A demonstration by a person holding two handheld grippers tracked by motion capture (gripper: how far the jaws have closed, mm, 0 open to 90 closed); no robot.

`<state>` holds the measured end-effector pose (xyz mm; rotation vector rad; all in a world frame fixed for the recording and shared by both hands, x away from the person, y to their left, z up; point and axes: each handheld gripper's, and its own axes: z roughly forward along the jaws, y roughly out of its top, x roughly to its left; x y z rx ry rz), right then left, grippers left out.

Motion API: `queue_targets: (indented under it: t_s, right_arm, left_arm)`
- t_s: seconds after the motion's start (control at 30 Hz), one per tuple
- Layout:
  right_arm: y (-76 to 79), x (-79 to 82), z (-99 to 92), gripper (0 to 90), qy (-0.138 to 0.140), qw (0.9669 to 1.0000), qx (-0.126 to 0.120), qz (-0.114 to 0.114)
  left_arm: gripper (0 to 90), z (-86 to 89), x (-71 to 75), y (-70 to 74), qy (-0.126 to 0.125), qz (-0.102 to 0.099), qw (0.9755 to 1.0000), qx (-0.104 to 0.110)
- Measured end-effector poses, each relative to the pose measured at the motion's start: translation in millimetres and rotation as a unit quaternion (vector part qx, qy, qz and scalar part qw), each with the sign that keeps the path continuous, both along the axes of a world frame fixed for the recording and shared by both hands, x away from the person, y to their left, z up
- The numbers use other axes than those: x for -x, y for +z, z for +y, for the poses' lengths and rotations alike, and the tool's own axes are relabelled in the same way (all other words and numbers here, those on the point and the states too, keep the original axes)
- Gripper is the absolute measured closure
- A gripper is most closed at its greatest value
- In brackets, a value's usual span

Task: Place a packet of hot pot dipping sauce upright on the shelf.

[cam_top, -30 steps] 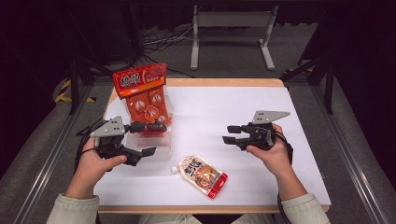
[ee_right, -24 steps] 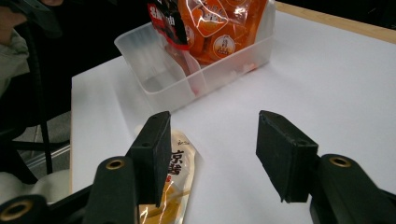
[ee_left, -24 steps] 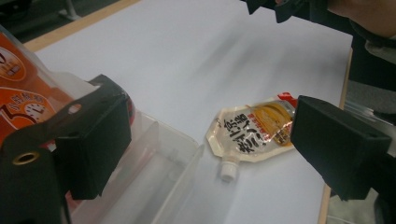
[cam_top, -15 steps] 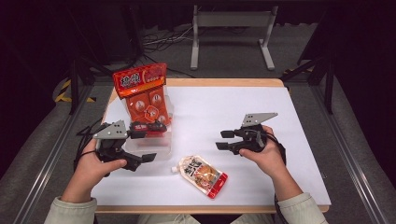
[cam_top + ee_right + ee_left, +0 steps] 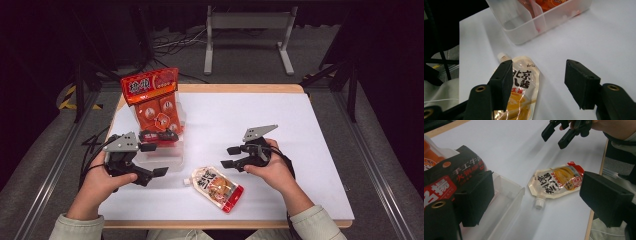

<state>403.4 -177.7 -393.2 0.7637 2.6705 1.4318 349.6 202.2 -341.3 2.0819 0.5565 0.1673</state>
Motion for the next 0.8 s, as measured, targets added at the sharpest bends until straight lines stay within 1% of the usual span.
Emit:
queue_targets:
  t_s: [0.13,0.2,0.27,0.37,0.5,0.6,0.67,0.8]
  right_arm:
    - [-5.8,-0.8,6.4,40.9,0.000,1.0000,0.009,0.005]
    - [-11.2,-1.6,12.5,42.2,0.005,0.9998,0.017,0.010]
    - [-16.7,-2.4,17.5,42.9,0.011,0.9995,0.025,0.016]
    - [-21.7,-4.0,21.5,43.5,0.015,0.9991,0.034,0.021]
    - [-27.3,-6.6,27.9,43.7,0.019,0.9988,0.040,0.022]
    - [-33.4,-8.7,31.4,43.9,0.021,0.9982,0.048,0.029]
    - [-35.9,-9.9,33.1,44.0,0.021,0.9978,0.054,0.033]
    - [-38.5,-11.6,38.2,44.2,0.025,0.9974,0.057,0.035]
  left_arm:
    - [13.3,0.3,0.6,-0.5,0.001,-0.001,1.0000,0.000]
    - [13.2,0.6,1.1,-1.4,0.002,0.000,1.0000,0.000]
    - [13.0,0.9,2.0,-2.2,-0.002,0.000,1.0000,0.000]
    - [12.8,0.8,4.2,-3.2,-0.006,0.001,1.0000,-0.005]
    - [12.8,1.8,7.1,-4.2,-0.004,0.003,1.0000,-0.008]
    - [12.8,3.6,8.8,-4.7,-0.001,0.005,1.0000,-0.009]
    - [12.4,4.4,10.5,-6.0,0.001,0.009,0.9999,-0.009]
    - [12.2,5.5,12.5,-7.2,0.001,0.011,0.9999,-0.012]
